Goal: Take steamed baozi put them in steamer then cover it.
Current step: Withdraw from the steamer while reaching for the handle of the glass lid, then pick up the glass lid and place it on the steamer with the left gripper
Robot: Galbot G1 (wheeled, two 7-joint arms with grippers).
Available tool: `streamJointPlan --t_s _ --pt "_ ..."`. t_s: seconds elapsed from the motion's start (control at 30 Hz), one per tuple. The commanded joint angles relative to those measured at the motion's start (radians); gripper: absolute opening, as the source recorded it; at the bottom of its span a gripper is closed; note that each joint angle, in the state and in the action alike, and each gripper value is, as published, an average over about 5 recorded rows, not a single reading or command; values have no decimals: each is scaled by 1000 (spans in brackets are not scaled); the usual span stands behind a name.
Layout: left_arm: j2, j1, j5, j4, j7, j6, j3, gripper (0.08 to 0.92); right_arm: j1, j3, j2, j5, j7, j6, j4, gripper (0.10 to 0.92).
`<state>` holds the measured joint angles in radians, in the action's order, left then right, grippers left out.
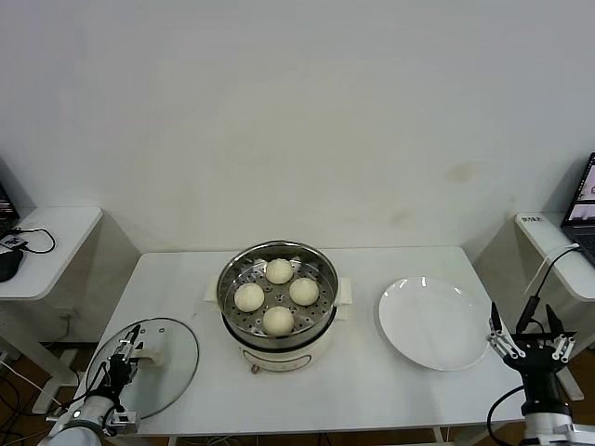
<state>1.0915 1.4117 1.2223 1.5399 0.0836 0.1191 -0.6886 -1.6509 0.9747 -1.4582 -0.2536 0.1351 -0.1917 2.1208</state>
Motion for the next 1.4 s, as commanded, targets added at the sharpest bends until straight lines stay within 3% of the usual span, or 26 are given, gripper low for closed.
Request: streamJointPlan --t_s 0.03,0.47,0.57,0.97,1.17,1.4 --pt "-3 -2 -36 0 6 -1 1 550 -3 -3 -1 0 1 0 5 822" --pt "-28 56 -146 184 -11 -66 -58 176 -2 -39 8 16 8 -2 9 823" --pt "-45 79 -176 257 -30 -113 -88 136 2 -48 9 25 10 -2 4 823" --pt "-69 78 -234 546 -169 -334 -127 133 3 -68 29 59 18 2 0 823" --pt "-100 -3 -247 620 -229 -407 4 133 -2 -95 25 113 20 -4 -4 823" --pt "-127 -175 -243 563 -242 -462 231 133 8 -126 12 180 18 -18 -31 823"
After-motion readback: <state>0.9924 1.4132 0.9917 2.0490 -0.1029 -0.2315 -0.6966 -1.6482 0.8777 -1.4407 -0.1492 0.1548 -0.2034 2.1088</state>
